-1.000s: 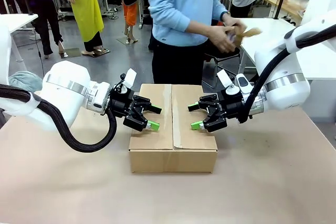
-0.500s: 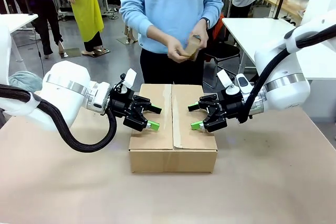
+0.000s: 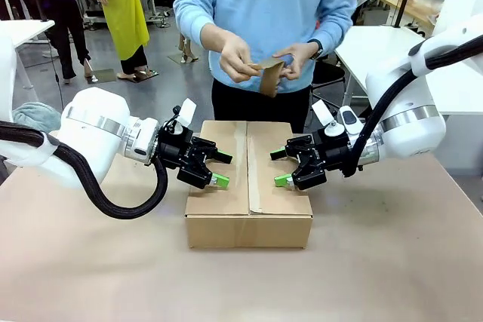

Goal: Pack the gift set into the box.
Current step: Press and hold the closed box until the human finishes sealing it.

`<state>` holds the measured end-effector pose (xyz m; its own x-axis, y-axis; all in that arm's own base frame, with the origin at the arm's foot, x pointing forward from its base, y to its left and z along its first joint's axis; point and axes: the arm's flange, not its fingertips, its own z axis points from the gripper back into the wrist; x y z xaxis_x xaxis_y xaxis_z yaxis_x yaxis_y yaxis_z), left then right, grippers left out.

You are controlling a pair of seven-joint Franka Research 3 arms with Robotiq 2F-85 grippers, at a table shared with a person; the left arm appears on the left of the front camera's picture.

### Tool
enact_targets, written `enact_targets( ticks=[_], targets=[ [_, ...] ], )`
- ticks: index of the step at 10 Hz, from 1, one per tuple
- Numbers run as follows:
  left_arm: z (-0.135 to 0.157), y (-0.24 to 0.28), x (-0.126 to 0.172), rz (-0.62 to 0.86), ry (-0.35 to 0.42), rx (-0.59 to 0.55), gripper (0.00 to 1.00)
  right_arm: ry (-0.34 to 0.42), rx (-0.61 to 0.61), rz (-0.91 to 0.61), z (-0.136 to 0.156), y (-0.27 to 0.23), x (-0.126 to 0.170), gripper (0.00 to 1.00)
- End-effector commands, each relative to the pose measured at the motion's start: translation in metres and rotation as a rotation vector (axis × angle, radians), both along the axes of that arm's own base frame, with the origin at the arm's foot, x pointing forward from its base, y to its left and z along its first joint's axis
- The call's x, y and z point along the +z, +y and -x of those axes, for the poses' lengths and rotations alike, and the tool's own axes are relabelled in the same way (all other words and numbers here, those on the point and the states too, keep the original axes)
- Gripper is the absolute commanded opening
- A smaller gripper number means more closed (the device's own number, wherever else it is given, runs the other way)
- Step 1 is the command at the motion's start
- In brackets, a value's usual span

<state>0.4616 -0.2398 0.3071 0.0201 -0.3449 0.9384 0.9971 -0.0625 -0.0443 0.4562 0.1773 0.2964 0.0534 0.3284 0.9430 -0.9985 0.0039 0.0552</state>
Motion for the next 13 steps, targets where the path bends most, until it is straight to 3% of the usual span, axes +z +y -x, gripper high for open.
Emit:
enact_targets(
  ticks=[1, 13],
  targets=[
    [0.0032, -0.0012, -0.0024, 0.006, -0.007, -0.001, 1.0, -0.001, 0.0, 0.007, 0.001, 0.0003, -0.0009, 1.0],
    [0.0032, -0.0012, -0.0024, 0.006, -0.007, -0.001, 1.0, -0.001, 0.0, 0.007, 0.001, 0.0003, -0.0009, 1.0]
  ],
)
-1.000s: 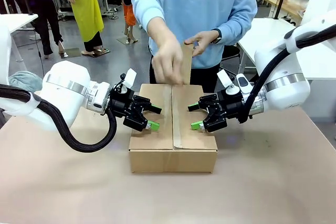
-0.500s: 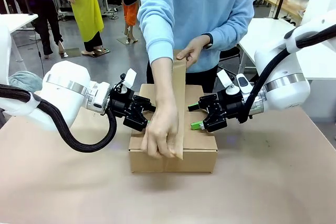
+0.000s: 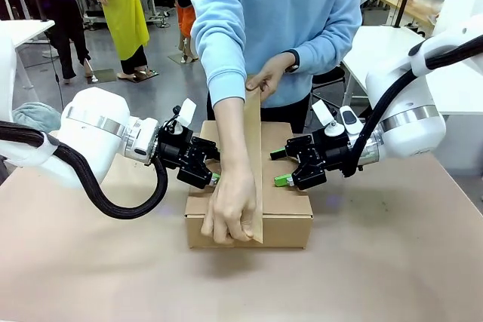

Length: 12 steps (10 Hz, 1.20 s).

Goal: Pack the gift set into the box.
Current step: Press and hold the closed box until the human finishes sealing it.

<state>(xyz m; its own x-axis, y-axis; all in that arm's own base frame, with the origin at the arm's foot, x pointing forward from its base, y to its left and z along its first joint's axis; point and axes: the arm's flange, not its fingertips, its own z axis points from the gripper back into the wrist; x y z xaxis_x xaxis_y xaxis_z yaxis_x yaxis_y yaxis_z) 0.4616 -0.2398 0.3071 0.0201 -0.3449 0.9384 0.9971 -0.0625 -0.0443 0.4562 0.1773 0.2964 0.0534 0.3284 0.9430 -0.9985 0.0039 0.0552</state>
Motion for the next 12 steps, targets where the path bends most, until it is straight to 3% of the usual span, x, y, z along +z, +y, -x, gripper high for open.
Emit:
enact_targets(
  ticks=[1, 12],
  targets=[
    [0.0032, -0.0012, -0.0024, 0.006, -0.007, -0.001, 1.0, -0.001, 0.0, 0.007, 0.001, 0.0003, -0.0009, 1.0],
    [0.0032, -0.0012, -0.0024, 0.006, -0.007, -0.001, 1.0, -0.001, 0.0, 0.007, 0.001, 0.0003, -0.0009, 1.0]
  ],
)
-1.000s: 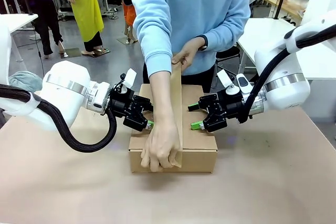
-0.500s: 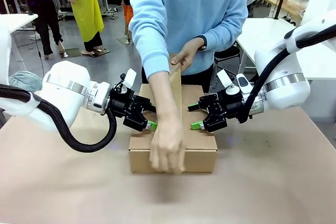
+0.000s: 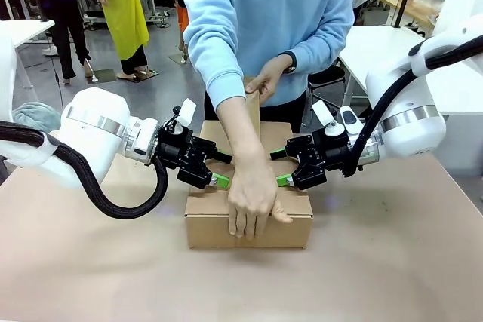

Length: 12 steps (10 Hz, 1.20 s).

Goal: Pack the gift set into the box.
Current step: Press and hold the closed box until the human finishes sealing it.

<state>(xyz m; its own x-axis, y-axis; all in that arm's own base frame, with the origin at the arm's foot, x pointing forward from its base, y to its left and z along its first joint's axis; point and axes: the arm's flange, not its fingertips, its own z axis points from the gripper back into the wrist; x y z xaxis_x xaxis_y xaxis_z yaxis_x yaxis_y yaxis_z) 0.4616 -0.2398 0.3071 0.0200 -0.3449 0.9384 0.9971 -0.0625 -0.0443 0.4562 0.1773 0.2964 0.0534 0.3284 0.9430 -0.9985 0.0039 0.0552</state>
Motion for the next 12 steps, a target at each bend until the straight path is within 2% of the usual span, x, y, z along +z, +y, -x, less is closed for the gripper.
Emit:
enact_targets(
  ticks=[1, 12],
  targets=[
    [0.0032, -0.0012, -0.0024, 0.006, -0.007, -0.001, 1.0, -0.001, 0.0, 0.007, 0.001, 0.0003, -0.0009, 1.0],
    [0.0032, -0.0012, -0.0024, 0.006, -0.007, -0.001, 1.0, -0.001, 0.0, 0.007, 0.001, 0.0003, -0.0009, 1.0]
  ],
)
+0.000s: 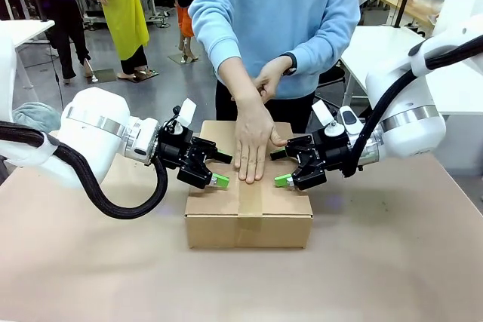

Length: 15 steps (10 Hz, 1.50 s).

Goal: Pack the gift set into the box.
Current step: Press and hold the closed box until the human finishes sealing it.

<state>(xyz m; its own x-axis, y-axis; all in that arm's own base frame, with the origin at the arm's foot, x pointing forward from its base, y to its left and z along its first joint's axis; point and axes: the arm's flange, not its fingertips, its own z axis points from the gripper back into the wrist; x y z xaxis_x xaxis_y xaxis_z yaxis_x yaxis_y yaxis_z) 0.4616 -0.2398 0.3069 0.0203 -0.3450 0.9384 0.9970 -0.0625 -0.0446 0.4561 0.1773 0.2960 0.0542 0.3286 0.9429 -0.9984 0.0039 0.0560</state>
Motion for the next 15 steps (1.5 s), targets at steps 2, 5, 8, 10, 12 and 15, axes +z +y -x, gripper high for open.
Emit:
enact_targets(
  ticks=[2, 5, 8, 10, 12, 15],
  targets=[
    [0.0032, -0.0011, -0.0023, 0.006, -0.008, -0.001, 1.0, -0.002, 0.0, 0.006, 0.0009, 0.0003, -0.0005, 1.0],
    [0.0032, -0.0011, -0.0023, 0.006, -0.008, -0.001, 1.0, -0.002, 0.0, 0.006, 0.0009, 0.0003, -0.0005, 1.0],
    [0.0032, -0.0011, -0.0023, 0.006, -0.008, -0.001, 1.0, -0.002, 0.0, 0.006, 0.0009, 0.0003, -0.0005, 1.0],
    [0.0032, -0.0011, -0.0023, 0.006, -0.008, -0.001, 1.0, -0.002, 0.0, 0.006, 0.0009, 0.0003, -0.0005, 1.0],
    [0.0032, -0.0011, -0.0023, 0.006, -0.008, -0.001, 1.0, -0.002, 0.0, 0.006, 0.0009, 0.0003, -0.0005, 1.0],
    [0.0032, -0.0011, -0.0023, 0.006, -0.008, -0.001, 1.0, -0.002, 0.0, 0.006, 0.0009, 0.0003, -0.0005, 1.0]
  ],
)
